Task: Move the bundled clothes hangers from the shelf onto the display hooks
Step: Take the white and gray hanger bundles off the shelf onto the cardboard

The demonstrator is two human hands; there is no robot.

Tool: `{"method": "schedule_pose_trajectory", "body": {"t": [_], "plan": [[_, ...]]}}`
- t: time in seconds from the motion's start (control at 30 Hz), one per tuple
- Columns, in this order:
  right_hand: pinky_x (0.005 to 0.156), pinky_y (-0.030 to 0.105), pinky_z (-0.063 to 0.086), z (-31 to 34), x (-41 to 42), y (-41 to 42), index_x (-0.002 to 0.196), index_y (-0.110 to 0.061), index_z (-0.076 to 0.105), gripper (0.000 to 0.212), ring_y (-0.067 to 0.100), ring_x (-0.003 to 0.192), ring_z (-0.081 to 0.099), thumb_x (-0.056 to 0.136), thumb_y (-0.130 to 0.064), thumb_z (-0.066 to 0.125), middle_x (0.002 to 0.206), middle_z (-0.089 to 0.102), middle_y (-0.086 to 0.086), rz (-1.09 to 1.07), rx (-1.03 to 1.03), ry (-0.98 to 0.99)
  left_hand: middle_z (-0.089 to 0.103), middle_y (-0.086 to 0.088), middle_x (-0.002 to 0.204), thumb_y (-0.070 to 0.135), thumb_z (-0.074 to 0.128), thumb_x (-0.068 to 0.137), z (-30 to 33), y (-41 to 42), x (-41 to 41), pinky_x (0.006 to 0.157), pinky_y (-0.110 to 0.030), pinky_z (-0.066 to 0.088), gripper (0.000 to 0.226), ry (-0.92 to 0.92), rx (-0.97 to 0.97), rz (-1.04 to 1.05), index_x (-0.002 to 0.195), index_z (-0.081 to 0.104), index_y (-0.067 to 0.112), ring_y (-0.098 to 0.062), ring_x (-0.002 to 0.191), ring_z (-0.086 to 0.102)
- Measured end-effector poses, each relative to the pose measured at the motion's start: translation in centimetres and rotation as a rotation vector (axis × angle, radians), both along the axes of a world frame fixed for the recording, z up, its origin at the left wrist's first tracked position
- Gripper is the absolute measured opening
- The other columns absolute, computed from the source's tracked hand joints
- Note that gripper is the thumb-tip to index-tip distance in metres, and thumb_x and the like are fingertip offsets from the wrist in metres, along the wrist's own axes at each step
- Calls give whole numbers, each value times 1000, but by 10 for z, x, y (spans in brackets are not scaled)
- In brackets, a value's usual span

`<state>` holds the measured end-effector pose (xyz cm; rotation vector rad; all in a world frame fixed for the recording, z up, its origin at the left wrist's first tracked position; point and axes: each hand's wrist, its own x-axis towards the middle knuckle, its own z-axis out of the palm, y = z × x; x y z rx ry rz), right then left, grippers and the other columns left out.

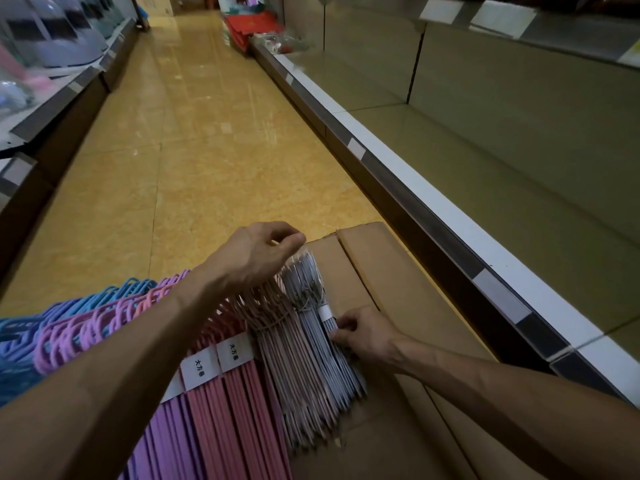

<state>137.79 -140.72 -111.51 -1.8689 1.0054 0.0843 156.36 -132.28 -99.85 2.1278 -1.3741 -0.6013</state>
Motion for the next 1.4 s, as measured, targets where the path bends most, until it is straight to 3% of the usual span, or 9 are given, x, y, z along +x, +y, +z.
{"method": "schedule_pose_trajectory", "body": {"t": [0.2, 0.37, 0.73, 0.87, 1.0, 1.17, 1.27, 1.4], "plan": [[90, 21, 50, 18, -22, 0, 121, -18, 62, 23, 8, 105, 60, 100, -25, 57, 116, 65, -3, 119, -171, -20, 70, 8, 107, 39, 49, 101, 15, -3, -6, 91, -36, 53, 29, 262, -265, 166, 118, 66, 22, -12, 102, 65], [91, 24, 52, 24, -43, 5, 120, -20, 62, 23, 7, 103, 59, 100, -29, 56, 116, 64, -4, 196, -242, 5, 70, 5, 105, 34, 50, 101, 26, -9, -23, 87, -35, 55, 27, 356, -346, 193, 119, 65, 20, -13, 99, 67], [98, 28, 51, 64, -119, -21, 124, -20, 62, 25, 7, 110, 59, 102, -26, 52, 121, 65, -3, 128, -339, -41, 70, 2, 106, 33, 51, 101, 32, -44, -80, 85, -34, 56, 26, 474, -378, 102, 120, 65, 21, -15, 98, 68], [94, 23, 52, 78, -171, -43, 119, -22, 66, 23, 5, 105, 60, 102, -28, 52, 120, 67, -5, 22, -459, 8, 71, -2, 105, 32, 52, 101, 26, -67, -106, 87, -39, 56, 25, 526, -373, 81, 117, 66, 20, -20, 97, 69], [89, 30, 53, 94, -227, -57, 112, -22, 69, 20, 8, 99, 62, 100, -24, 53, 112, 69, -6, -124, -541, 43, 71, -1, 105, 32, 52, 101, 17, -90, -135, 86, -38, 57, 26, 566, -345, 44, 120, 65, 20, -18, 96, 70], [91, 27, 51, 106, -294, -70, 119, -16, 67, 23, 10, 103, 62, 102, -22, 53, 115, 67, -5, -301, -558, 89, 69, -4, 110, 32, 52, 101, 9, -116, -175, 84, -39, 57, 27, 635, -316, 10, 122, 63, 19, -19, 98, 70], [82, 19, 49, 107, -335, -77, 117, -23, 63, 20, 8, 100, 62, 101, -25, 51, 110, 64, -10, -397, -512, 134, 70, -2, 108, 31, 52, 101, 5, -128, -199, 82, -37, 58, 27, 668, -304, -11, 122, 64, 20, -19, 97, 69], [78, 23, 54, 103, -378, -77, 121, -22, 59, 28, 14, 98, 63, 94, -27, 59, 113, 63, -3, -531, -444, 218, 69, -2, 107, 29, 51, 102, -2, -142, -230, 78, -33, 59, 28, 703, -252, -49, 124, 63, 18, -19, 94, 71]]}}
